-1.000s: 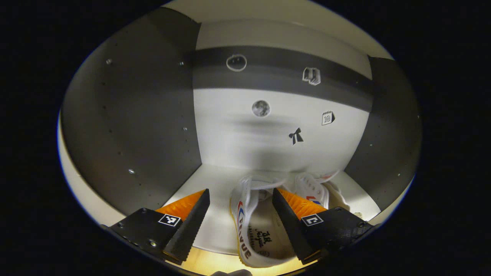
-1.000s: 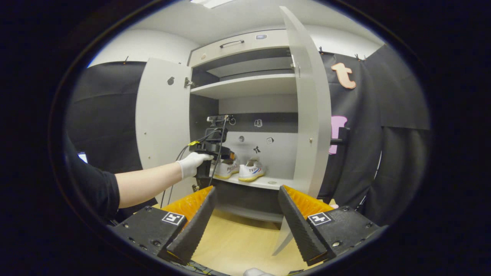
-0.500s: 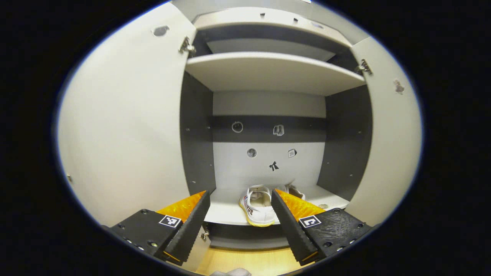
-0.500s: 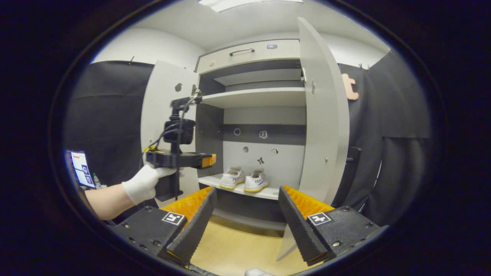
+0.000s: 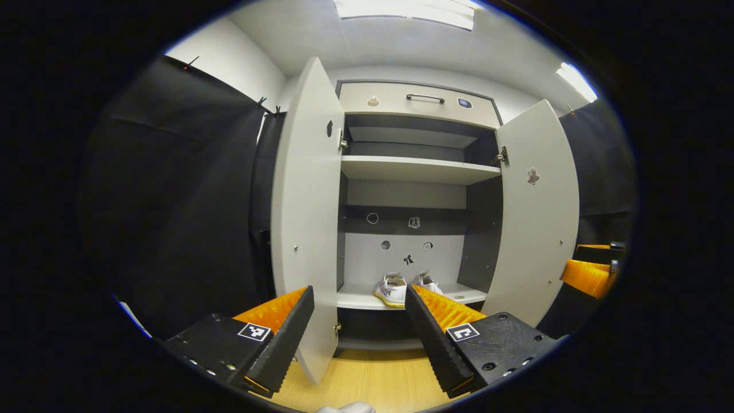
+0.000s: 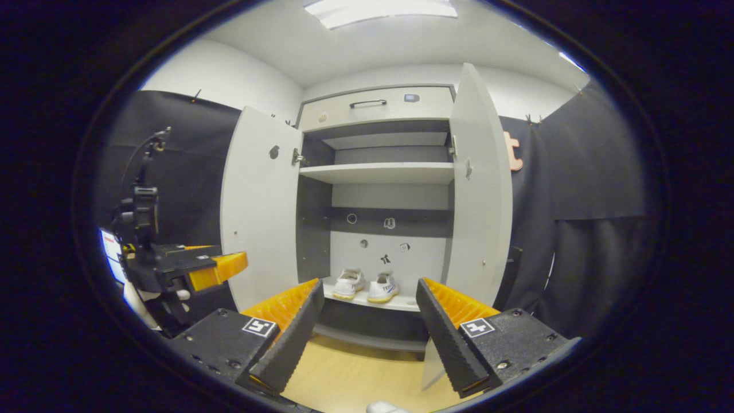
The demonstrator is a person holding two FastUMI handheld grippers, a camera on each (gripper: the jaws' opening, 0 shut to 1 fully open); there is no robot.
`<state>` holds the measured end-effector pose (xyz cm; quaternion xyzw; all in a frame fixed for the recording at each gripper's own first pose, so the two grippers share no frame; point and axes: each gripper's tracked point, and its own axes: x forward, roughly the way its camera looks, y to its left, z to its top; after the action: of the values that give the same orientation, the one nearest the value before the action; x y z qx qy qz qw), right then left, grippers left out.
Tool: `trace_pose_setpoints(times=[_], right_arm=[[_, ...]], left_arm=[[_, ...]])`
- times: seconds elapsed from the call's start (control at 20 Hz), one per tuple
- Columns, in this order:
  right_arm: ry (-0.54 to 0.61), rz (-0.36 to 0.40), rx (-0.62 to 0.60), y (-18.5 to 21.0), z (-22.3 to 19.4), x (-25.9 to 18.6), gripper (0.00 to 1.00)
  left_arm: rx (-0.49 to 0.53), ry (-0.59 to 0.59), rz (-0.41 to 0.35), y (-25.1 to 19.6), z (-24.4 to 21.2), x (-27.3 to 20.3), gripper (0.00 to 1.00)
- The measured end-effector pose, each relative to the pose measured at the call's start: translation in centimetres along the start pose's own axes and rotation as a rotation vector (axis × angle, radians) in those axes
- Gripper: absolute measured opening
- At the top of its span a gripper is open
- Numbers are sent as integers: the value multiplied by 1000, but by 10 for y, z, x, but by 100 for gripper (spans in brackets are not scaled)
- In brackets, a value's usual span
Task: Grab one shoe with the right hand and put it into the shoe cabinet, grab the other shoe with the left hand and put it into the shoe cabinet; then close the right door with the right hand and the left door with the left hand.
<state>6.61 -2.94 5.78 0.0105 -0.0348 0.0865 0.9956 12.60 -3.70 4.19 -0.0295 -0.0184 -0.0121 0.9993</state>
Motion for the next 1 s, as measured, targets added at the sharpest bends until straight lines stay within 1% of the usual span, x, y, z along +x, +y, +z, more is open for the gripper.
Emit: trace_pose_setpoints(times=[0.1,0.4,0.5,0.7,0.75,0.85,0.95,1.0], right_arm=[[2,-27,6,2,-1,-11,100],[37,-83,18,2,-23,-47,100],[56,-122,20,-7,-31,-58,100],[38,-161,7,-17,-21,-68,100],[31,-176,-8,-22,-18,-70,100],[26,-222,-31,-46,-15,-72,100],[22,-296,-46,-84,-11,-70,100],[24,-330,-35,-103,-9,-68,100]], left_arm=[[0,1,23,21,-5,-33,95],[-9,26,31,38,-33,-102,96],[-18,29,23,36,-41,-120,95],[-28,60,15,35,-51,-138,95],[-31,57,6,35,-49,-141,95],[-6,52,10,35,-45,-146,96],[8,41,3,29,-42,-149,95],[4,42,-2,27,-42,-152,95]])
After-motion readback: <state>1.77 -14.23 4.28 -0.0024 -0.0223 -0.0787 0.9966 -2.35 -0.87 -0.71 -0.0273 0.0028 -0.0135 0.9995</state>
